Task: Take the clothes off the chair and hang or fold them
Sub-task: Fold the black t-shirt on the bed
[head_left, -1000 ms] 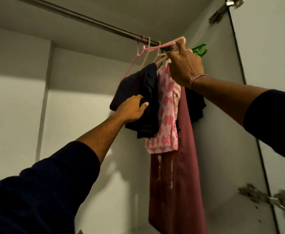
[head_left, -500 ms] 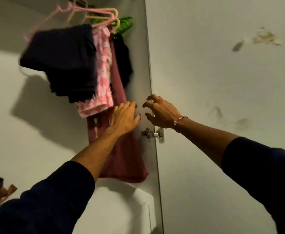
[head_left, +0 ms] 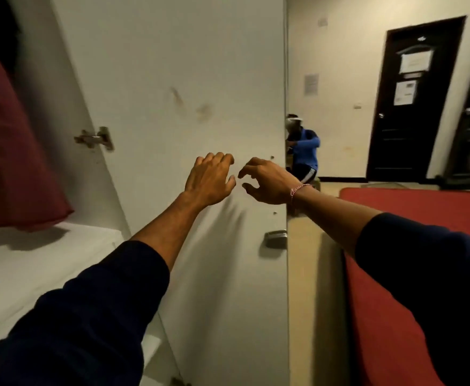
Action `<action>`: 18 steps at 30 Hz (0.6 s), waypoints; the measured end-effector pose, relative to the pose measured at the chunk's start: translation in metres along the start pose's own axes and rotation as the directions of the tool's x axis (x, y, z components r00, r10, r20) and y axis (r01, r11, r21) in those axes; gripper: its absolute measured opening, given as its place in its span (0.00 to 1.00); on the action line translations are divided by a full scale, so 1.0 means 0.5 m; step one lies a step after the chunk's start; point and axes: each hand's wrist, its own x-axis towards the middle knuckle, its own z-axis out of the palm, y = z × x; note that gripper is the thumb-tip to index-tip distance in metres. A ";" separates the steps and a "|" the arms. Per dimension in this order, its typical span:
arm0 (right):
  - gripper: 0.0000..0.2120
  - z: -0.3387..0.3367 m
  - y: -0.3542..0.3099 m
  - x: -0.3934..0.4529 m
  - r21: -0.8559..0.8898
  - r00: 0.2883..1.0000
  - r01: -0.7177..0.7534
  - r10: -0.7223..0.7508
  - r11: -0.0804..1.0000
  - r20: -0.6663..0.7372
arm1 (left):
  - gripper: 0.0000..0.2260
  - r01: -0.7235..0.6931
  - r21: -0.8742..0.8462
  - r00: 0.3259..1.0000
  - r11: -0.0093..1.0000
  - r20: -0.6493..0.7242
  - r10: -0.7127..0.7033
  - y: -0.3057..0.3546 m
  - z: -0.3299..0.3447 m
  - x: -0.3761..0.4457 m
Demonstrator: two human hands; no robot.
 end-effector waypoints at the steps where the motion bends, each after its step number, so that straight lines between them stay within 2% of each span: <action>1: 0.16 -0.002 0.028 -0.044 -0.013 0.999 -0.032 0.032 0.999 0.029 | 0.19 -0.051 -0.004 0.998 0.999 0.029 0.051 0.047 0.017 0.004; 3: 0.17 -0.008 0.093 -0.138 -0.029 0.991 -0.110 0.112 0.994 0.073 | 0.19 -0.141 -0.030 0.986 0.990 0.086 0.143 0.150 0.057 0.017; 8: 0.18 -0.045 0.233 -0.354 -0.121 0.939 -0.278 0.296 0.953 0.176 | 0.19 -0.265 -0.131 0.940 0.955 0.187 0.286 0.393 0.146 0.048; 12: 0.24 -0.072 0.337 -0.512 -0.212 0.841 -0.443 0.485 0.871 0.239 | 0.18 -0.365 -0.178 0.879 0.914 0.257 0.401 0.577 0.220 0.073; 18: 0.26 -0.106 0.476 -0.730 -0.301 0.673 -0.609 0.679 0.734 0.293 | 0.21 -0.448 -0.342 0.779 0.826 0.304 0.549 0.826 0.318 0.110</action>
